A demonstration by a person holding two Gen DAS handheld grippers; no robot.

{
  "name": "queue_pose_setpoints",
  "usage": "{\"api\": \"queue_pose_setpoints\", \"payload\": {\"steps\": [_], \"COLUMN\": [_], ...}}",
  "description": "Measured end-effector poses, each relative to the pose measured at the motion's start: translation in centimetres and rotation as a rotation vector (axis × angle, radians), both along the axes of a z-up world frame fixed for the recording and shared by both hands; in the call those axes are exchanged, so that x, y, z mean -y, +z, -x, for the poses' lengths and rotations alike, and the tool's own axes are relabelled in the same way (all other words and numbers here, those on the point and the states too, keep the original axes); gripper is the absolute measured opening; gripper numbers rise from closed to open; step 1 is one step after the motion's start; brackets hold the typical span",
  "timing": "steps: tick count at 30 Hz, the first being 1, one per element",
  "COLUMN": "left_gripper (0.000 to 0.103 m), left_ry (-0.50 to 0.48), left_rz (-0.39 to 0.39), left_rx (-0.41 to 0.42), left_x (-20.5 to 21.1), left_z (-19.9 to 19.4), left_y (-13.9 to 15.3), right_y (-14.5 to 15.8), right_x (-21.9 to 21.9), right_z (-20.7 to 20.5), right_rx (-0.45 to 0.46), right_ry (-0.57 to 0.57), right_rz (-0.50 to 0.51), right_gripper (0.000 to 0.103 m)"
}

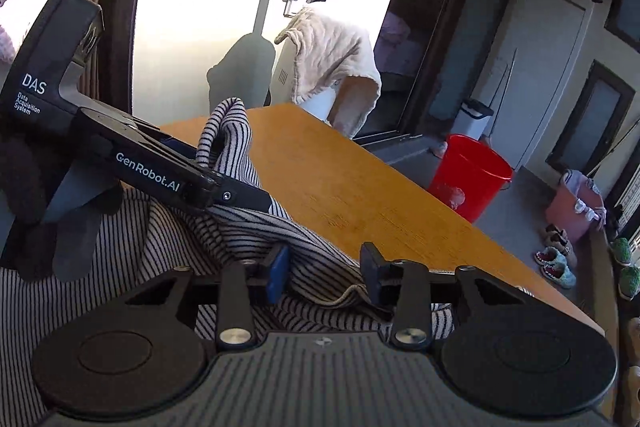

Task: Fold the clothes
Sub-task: 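Grasp the folded shirt edge with the right gripper and fold it over again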

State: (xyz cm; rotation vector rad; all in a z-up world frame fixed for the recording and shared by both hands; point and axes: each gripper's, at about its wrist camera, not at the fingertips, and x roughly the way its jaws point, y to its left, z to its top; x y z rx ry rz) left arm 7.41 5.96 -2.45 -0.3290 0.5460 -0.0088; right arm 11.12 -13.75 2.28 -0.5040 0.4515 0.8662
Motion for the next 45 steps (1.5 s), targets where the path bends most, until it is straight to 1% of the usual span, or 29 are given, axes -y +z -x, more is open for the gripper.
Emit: {"api": "queue_pose_setpoints", "payload": {"steps": [3, 5, 7, 9, 10, 11, 13, 14, 16, 17, 19, 20, 21, 23, 24, 28, 29, 30, 31, 32, 33, 34, 35, 36, 38, 40, 42, 44, 45], "left_gripper": [0.096, 0.096, 0.096, 0.097, 0.097, 0.097, 0.097, 0.094, 0.081, 0.074, 0.075, 0.080, 0.084, 0.087, 0.087, 0.089, 0.090, 0.095, 0.096, 0.096, 0.096, 0.096, 0.096, 0.097, 0.097, 0.097, 0.099, 0.101, 0.101], "left_ry": [0.014, 0.035, 0.077, 0.099, 0.096, 0.083, 0.036, 0.019, 0.003, 0.004, 0.023, 0.032, 0.036, 0.036, 0.033, 0.029, 0.030, 0.030, 0.029, 0.032, 0.037, 0.042, 0.047, 0.053, 0.065, 0.088, 0.126, 0.147, 0.150], "left_rz": [-0.012, -0.021, -0.016, 0.021, 0.034, 0.030, -0.048, -0.095, -0.184, -0.186, -0.117, -0.079, -0.046, -0.004, -0.003, -0.029, -0.018, 0.003, 0.028, 0.055, 0.082, 0.105, 0.126, 0.145, 0.172, 0.210, 0.257, 0.295, 0.293], "left_rx": [0.036, 0.085, 0.137, 0.180, 0.192, 0.196, 0.188, 0.172, 0.123, 0.104, 0.076, 0.068, 0.065, 0.060, 0.058, 0.044, 0.047, 0.060, 0.070, 0.075, 0.078, 0.081, 0.084, 0.087, 0.098, 0.119, 0.152, 0.181, 0.191], "left_x": [0.1, -0.2, -0.7, -1.3, -1.4, -1.3, 0.1, 0.9, 2.4, 2.7, 2.7, 2.5, 2.3, 2.3, 2.4, 2.3, 2.1, 1.8, 1.4, 1.0, 0.5, 0.1, -0.2, -0.5, -0.9, -1.8, -3.1, -4.4, -4.6], "left_z": [0.6, 1.4, 2.5, 3.1, 3.1, 2.9, 1.9, 1.2, -0.3, -0.5, 0.2, 0.7, 1.3, 2.2, 2.5, 2.6, 2.7, 2.8, 3.0, 3.1, 3.2, 3.2, 3.2, 3.2, 3.4, 3.9, 4.7, 5.3, 5.4], "left_y": [0.3, 0.9, 2.1, 3.6, 4.4, 5.0, 5.8, 5.9, 5.6, 5.4, 4.8, 4.5, 4.2, 3.3, 2.7, 0.9, 0.8, 0.8, 0.7, 0.5, 0.4, 0.3, 0.2, 0.1, 0.1, 0.4, 1.2, 2.4, 3.0], "right_y": [0.5, -0.1, -1.4, -3.0, -3.8, -4.0, -3.9, -3.8, -2.2, -1.4, 0.2, 1.1, 2.0, 2.8, 2.8, 1.2, 0.5, -0.5, -1.3, -2.2, -3.0, -3.2, -3.4, -3.0, -1.4, 1.0, 3.0, 2.3, 1.1], "right_x": [0.2, 0.8, 1.6, 2.5, 3.2, 3.6, 3.9, 3.9, 4.7, 5.1, 5.9, 6.2, 6.5, 5.7, 5.1, 2.7, 2.0, 1.2, 0.6, 0.1, -0.4, -0.6, -0.8, -0.8, -0.1, 1.5, 3.8, 5.5, 5.8], "right_z": [1.3, 2.1, 2.4, 2.1, 2.0, 2.1, 2.1, 2.3, 2.7, 2.9, 3.4, 2.4, 1.5, -1.8, -3.8, -11.2, -12.8, -14.4, -15.3, -15.8, -16.2, -16.0, -15.7, -15.2, -13.5, -11.2, -7.4, -4.0, -2.6], "right_rx": [-0.037, -0.094, -0.161, -0.243, -0.260, -0.275, -0.292, -0.290, -0.230, -0.200, -0.141, -0.116, -0.092, -0.072, -0.096, -0.216, -0.247, -0.295, -0.330, -0.359, -0.386, -0.375, -0.364, -0.350, -0.340, -0.373, -0.397, -0.460, -0.486], "right_ry": [-0.031, -0.061, -0.107, -0.169, -0.192, -0.201, -0.221, -0.219, -0.201, -0.192, -0.174, -0.183, -0.191, -0.213, -0.225, -0.285, -0.299, -0.305, -0.308, -0.307, -0.306, -0.301, -0.296, -0.301, -0.294, -0.244, -0.191, -0.177, -0.185], "right_rz": [-0.019, -0.027, -0.041, -0.061, -0.120, -0.147, -0.166, -0.166, -0.191, -0.204, -0.228, -0.236, -0.243, -0.220, -0.218, -0.203, -0.194, -0.169, -0.146, -0.120, -0.094, -0.092, -0.089, -0.090, -0.165, -0.265, -0.343, -0.371, -0.358], "right_gripper": [0.014, 0.011, 0.010, 0.009, 0.009, 0.009, 0.009, 0.009, 0.009, 0.010, 0.023, 0.036, 0.041, 0.041, 0.041, 0.041, 0.041, 0.041, 0.041, 0.040, 0.031, 0.030, 0.022, 0.006, 0.006, 0.006, 0.006, 0.006, 0.006]}}
